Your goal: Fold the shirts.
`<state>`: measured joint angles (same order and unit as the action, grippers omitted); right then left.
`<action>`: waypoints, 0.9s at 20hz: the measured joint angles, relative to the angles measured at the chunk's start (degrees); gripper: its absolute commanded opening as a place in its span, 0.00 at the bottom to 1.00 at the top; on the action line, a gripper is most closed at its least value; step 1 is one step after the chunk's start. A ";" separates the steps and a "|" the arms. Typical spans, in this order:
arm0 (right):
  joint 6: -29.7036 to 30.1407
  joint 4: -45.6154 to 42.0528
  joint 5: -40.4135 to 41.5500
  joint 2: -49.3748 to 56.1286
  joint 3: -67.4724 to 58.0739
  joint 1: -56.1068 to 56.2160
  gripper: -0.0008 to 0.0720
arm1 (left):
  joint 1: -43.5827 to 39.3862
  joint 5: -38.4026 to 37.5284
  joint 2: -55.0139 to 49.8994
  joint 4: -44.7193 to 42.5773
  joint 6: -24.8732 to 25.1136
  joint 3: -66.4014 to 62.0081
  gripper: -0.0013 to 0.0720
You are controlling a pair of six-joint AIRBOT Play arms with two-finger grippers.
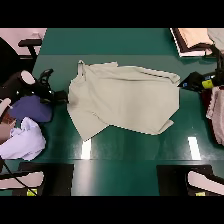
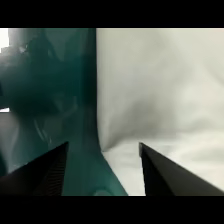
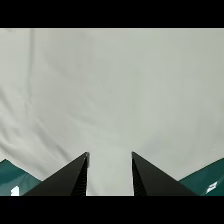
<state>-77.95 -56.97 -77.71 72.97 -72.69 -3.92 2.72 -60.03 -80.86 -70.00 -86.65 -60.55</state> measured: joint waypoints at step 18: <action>-2.80 -4.68 -1.14 -9.40 27.65 -8.39 0.66 | -4.39 3.89 5.35 5.84 2.75 1.97 0.05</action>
<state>-80.75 -61.65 -78.85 63.57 -45.04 -12.32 -1.67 -56.14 -75.50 -64.16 -83.90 -58.59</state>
